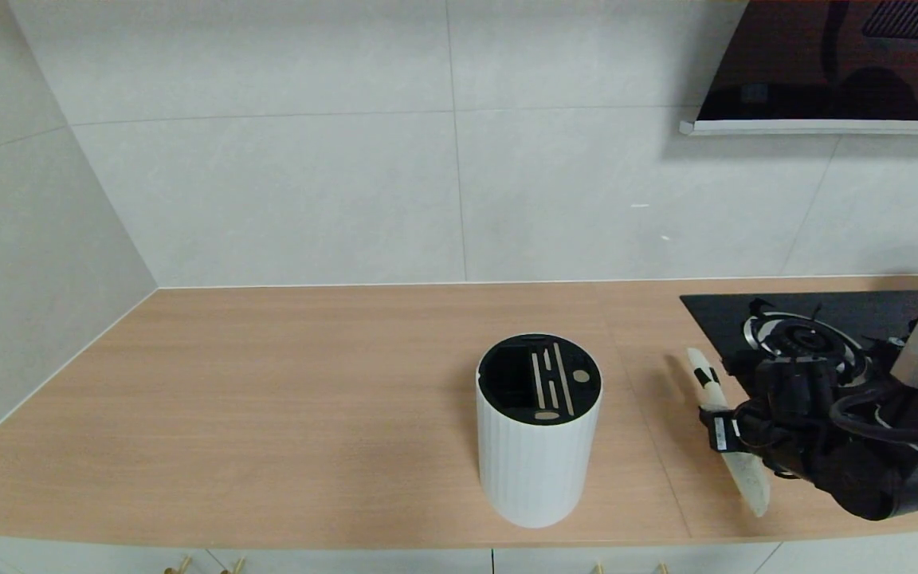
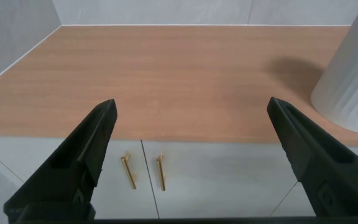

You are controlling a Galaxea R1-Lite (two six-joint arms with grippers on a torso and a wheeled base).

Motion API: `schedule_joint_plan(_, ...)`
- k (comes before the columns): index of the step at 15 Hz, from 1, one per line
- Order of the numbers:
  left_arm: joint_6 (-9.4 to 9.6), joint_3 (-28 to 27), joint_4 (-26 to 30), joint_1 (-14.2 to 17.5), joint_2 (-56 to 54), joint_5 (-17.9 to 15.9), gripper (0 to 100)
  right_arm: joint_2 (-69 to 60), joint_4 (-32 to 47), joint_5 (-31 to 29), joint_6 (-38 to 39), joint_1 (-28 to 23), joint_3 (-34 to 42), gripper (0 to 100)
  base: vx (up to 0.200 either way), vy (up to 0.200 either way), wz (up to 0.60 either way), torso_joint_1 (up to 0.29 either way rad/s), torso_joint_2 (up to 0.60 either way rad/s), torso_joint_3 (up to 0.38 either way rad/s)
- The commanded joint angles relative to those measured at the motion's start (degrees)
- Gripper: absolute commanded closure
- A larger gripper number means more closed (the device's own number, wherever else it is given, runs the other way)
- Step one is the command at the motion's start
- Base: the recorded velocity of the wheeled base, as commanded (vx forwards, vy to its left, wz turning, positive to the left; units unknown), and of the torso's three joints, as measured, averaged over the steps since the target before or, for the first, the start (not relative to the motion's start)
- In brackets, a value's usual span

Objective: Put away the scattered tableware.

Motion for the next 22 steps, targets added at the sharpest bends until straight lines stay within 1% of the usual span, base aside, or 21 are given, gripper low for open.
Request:
schedule_joint_plan(1,-0.06,0.0,-0.1,0.0,0.0,0.1,0,-6.0,-0.2,0.1,-0.3,0.1,1.5,100,0.000,0.000,0.00,0.000,0.00,0.000)
schedule_joint_plan(2,-0.33,0.0,-1.2,0.0,0.0,0.1,0,-7.7,-0.2,-0.4,-0.5,0.3,1.7,100,0.000,0.000,0.00,0.000,0.00,0.000)
schedule_joint_plan(4,-1.03,-0.5,-9.8,0.0,0.0,-0.2,0,-11.8,-0.1,-0.5,-0.6,1.0,2.1,100,0.000,0.000,0.00,0.000,0.00,0.000)
schedule_joint_plan(5,-0.94,-2.3,-9.2,-0.1,0.4,-0.9,0,-13.9,0.0,-0.5,-0.6,1.7,2.1,100,0.000,0.000,0.00,0.000,0.00,0.000)
schedule_joint_plan(6,-0.85,-5.7,-4.6,-0.9,2.8,-4.2,0,-16.0,0.0,-0.6,-0.7,2.1,1.9,100,0.000,0.000,0.00,0.000,0.00,0.000)
schedule_joint_plan(7,-0.85,-11.3,1.2,-2.4,6.2,-9.6,0,-18.4,0.1,-0.6,-1.0,2.1,1.7,100,0.000,0.000,0.00,0.000,0.00,0.000)
schedule_joint_plan(8,-0.94,-17.8,6.2,-4.1,11.0,-15.8,0,-21.0,0.7,-0.5,-1.0,2.1,1.0,100,0.000,0.000,0.00,0.000,0.00,0.000)
schedule_joint_plan(9,-1.12,-25.5,8.6,-5.5,18.4,-21.3,0,-23.1,3.1,-0.5,-1.0,2.1,-1.1,100,0.000,0.000,0.00,0.000,0.00,0.000)
schedule_joint_plan(10,-1.12,-29.9,8.8,-6.2,24.7,-24.7,0,-24.7,6.5,-0.2,-1.0,2.2,-3.6,100,0.000,0.000,0.00,0.000,0.00,0.000)
schedule_joint_plan(11,-1.03,-32.9,8.6,-6.5,30.9,-28.9,0,-25.6,9.9,-0.1,-0.8,2.6,-6.0,100,0.000,0.000,0.00,0.000,0.00,0.000)
schedule_joint_plan(12,-0.94,-35.2,7.9,-6.7,37.7,-33.1,0,-26.0,11.6,-0.1,-0.5,4.7,-8.2,100,0.000,0.000,0.00,0.000,0.00,0.000)
schedule_joint_plan(13,-0.94,-36.2,6.7,-6.8,42.6,-35.3,0,-26.0,11.8,-0.1,-0.5,5.9,-9.7,100,0.000,0.000,0.00,0.000,0.00,0.000)
schedule_joint_plan(14,-0.85,-36.4,4.5,-7.0,47.3,-36.3,0,-25.8,12.0,-0.1,-0.5,7.3,-11.3,100,0.000,0.000,0.00,0.000,0.00,0.000)
schedule_joint_plan(15,-0.85,-36.1,2.2,-7.4,51.7,-36.5,0,-25.0,13.2,-0.1,-0.5,10.2,-13.4,100,0.000,0.000,0.00,0.000,0.00,0.000)
schedule_joint_plan(17,-0.59,-35.5,-2.5,-11.0,58.9,-36.2,0,-23.4,17.9,-0.4,-0.4,14.4,-17.8,100,0.000,0.000,0.00,0.000,0.00,0.000)
schedule_joint_plan(18,-0.94,-35.1,-6.0,-11.3,61.3,-36.1,0,-23.4,18.9,-0.4,-0.3,16.1,-19.2,100,0.000,0.000,0.00,0.000,0.00,0.000)
schedule_joint_plan(19,-1.64,-35.0,-10.1,-11.5,63.7,-36.0,0,-23.7,19.1,-0.5,0.5,18.1,-19.3,100,0.000,0.000,0.00,0.000,0.00,0.000)
schedule_joint_plan(20,-2.70,-34.8,-11.9,-11.8,64.7,-36.0,0,-24.1,19.1,-0.8,1.0,19.9,-18.7,100,0.000,0.000,0.00,0.000,0.00,0.000)
schedule_joint_plan(21,-7.53,-34.4,-16.0,-14.1,65.9,-36.0,0,-26.3,19.1,-1.4,1.2,23.3,-17.1,100,0.000,0.000,0.00,0.000,0.00,0.000)
schedule_joint_plan(22,-11.75,-34.3,-18.4,-16.1,66.4,-36.0,0,-27.2,19.1,-1.5,1.3,24.9,-16.6,100,0.000,0.000,0.00,0.000,0.00,0.000)
